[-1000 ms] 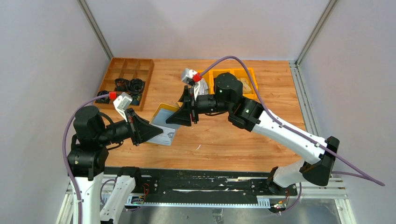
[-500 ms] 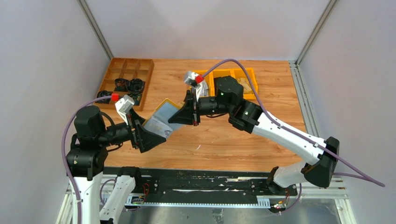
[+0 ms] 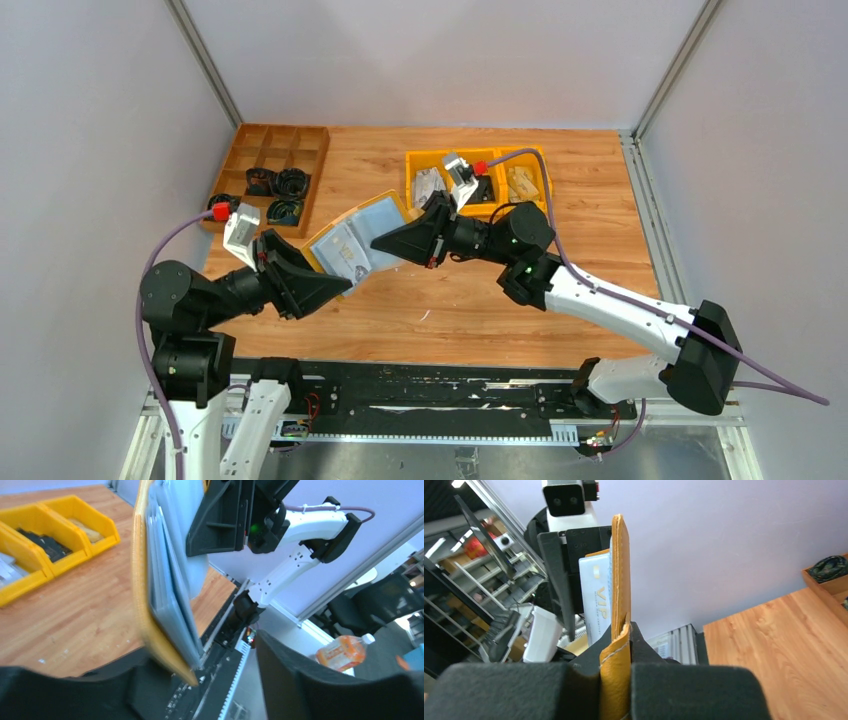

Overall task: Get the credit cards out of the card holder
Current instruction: Remove the credit card from the card holder.

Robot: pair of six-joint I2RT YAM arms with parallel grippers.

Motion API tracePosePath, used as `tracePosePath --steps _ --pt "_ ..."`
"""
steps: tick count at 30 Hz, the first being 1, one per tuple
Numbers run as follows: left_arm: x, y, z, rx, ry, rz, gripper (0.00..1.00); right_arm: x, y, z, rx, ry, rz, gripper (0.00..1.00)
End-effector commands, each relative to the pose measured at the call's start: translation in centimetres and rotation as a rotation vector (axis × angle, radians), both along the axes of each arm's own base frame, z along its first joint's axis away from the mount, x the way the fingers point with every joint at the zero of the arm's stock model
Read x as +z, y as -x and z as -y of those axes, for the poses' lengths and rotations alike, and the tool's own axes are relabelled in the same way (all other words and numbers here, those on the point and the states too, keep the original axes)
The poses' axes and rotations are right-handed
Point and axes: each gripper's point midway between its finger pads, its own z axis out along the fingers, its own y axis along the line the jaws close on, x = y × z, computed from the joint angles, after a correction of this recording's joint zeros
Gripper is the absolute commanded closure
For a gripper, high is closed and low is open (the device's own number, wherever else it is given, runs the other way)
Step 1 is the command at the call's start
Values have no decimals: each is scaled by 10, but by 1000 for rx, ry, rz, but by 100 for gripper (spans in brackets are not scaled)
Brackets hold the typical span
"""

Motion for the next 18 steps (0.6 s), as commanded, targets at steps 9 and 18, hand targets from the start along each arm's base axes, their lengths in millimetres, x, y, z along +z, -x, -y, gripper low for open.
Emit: tracePosePath --steps 9,18 --pt "15 -36 -11 159 40 1 64 22 14 16 30 -213 -84 100" --pt "12 -37 -13 179 18 19 100 8 5 10 27 -197 -159 69"
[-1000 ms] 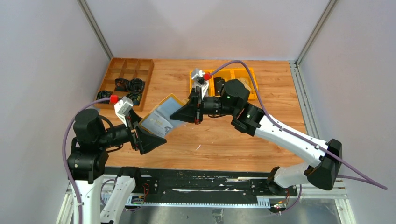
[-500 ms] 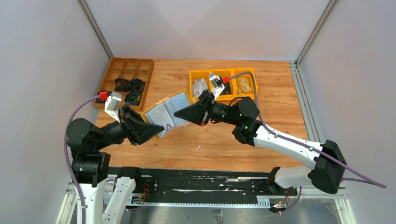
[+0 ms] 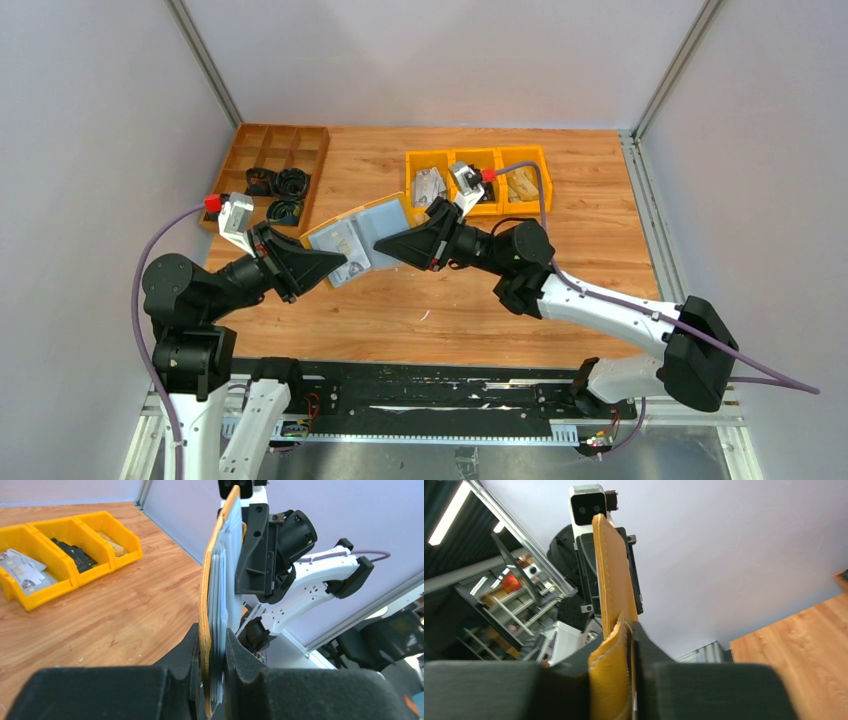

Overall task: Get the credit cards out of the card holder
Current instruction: Remove the credit card from the card holder.

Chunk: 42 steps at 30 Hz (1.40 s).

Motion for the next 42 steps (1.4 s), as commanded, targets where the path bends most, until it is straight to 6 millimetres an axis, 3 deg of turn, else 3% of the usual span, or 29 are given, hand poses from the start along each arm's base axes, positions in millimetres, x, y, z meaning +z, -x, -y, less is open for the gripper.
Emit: tracePosePath --steps 1,4,7,13,20,34,36,38,42 --pt "3 -3 -6 54 -30 45 100 8 -3 5 -1 -42 -22 59" --pt "-5 -5 -8 66 -80 33 100 0 -22 9 -41 33 -46 40" --pt "-23 -9 -10 55 -154 -33 100 -7 -37 14 -80 121 1 31" --pt "-50 -10 -13 -28 -299 -143 100 -16 -37 4 15 316 163 28" --pt "-43 -8 -12 -45 -312 -109 100 -10 -9 0 239 303 214 36" --pt "-30 10 -4 -130 -287 -48 100 -39 -35 7 57 520 277 33" --pt "-29 12 -3 -135 -286 -41 100 -38 -31 7 81 514 281 33" --pt "-29 13 -3 -135 -286 -37 100 -33 -21 6 147 482 278 37" --pt "-30 12 -4 -133 -288 -41 100 -22 -1 6 268 406 279 60"
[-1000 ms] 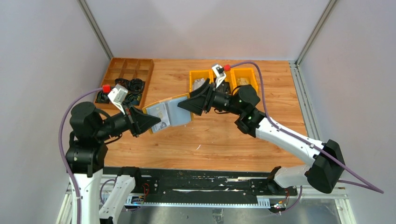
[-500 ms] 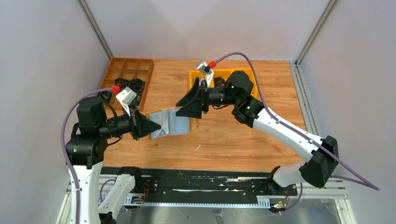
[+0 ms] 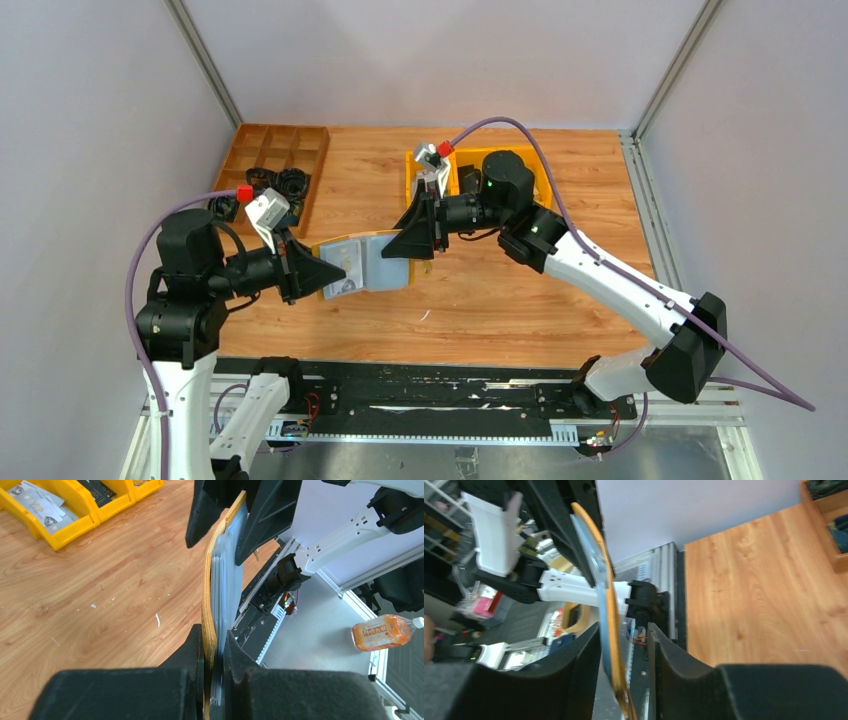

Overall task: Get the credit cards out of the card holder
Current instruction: Remove the credit card from the card holder.

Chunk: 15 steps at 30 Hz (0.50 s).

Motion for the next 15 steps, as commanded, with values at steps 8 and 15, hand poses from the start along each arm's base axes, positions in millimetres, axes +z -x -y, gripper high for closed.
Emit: tracePosePath --steps 8,15 --pt "15 1 13 -69 140 1 43 44 27 2 153 -164 -50 100" --pt "46 15 20 -97 323 107 54 52 24 9 109 -208 -30 100"
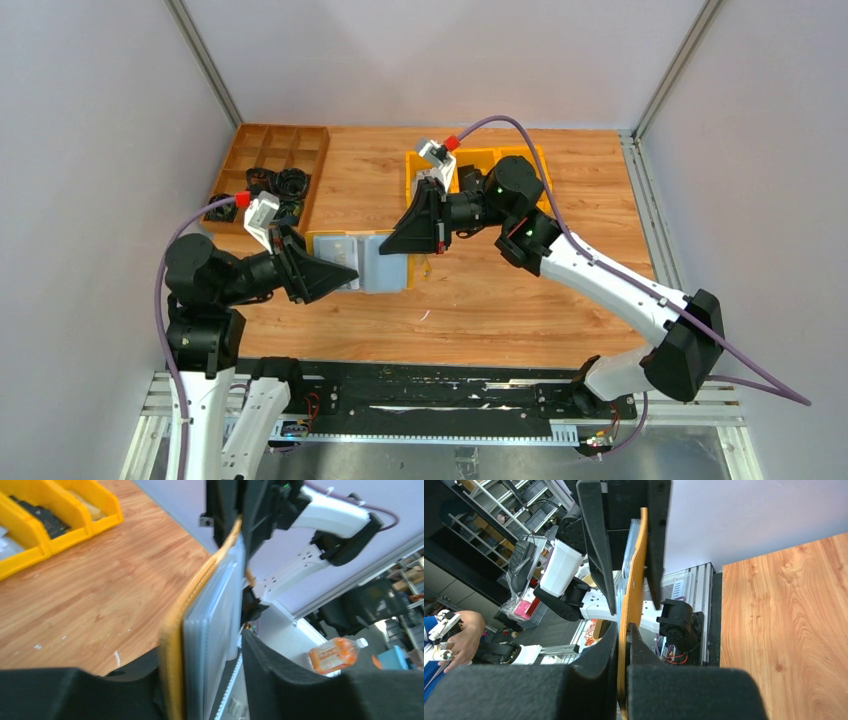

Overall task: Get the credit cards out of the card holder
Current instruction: Remove the credit card from the card holder.

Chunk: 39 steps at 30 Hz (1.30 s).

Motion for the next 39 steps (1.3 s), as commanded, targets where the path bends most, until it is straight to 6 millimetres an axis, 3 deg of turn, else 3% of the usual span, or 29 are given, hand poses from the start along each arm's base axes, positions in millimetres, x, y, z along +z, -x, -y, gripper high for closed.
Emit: tracePosePath --steps 1,4,12,16,22,26,28,29,31,34,36,39 --pt "46 21 5 -55 103 127 59 21 3 11 -23 -78 37 100" --pt "46 25 6 -86 84 101 64 19 -3 13 -59 -78 32 100" --pt "47 27 3 -44 51 126 62 12 -13 17 -123 -74 8 100" --pt "38 11 -5 77 10 140 79 19 -9 19 -101 -87 18 100" --pt "29 -2 -13 157 -30 148 90 21 -4 18 -62 -99 15 100" --pt "33 1 -11 136 -24 147 100 17 -13 20 -86 -59 13 68" --pt "33 0 -11 135 -21 137 100 20 -37 27 -201 -19 5 50" --pt "32 -1 -11 142 -22 131 100 22 -49 35 -266 20 -23 46" --pt "30 -5 -13 166 -29 119 100 36 -67 50 -407 44 1 44" --pt "26 -13 -19 218 -52 110 100 62 -58 61 -437 -40 64 42" --pt "23 -17 -23 248 -77 100 100 60 -42 54 -350 -42 27 43" --pt "21 -22 -25 261 -99 89 100 41 -19 32 -221 -1 -5 45"
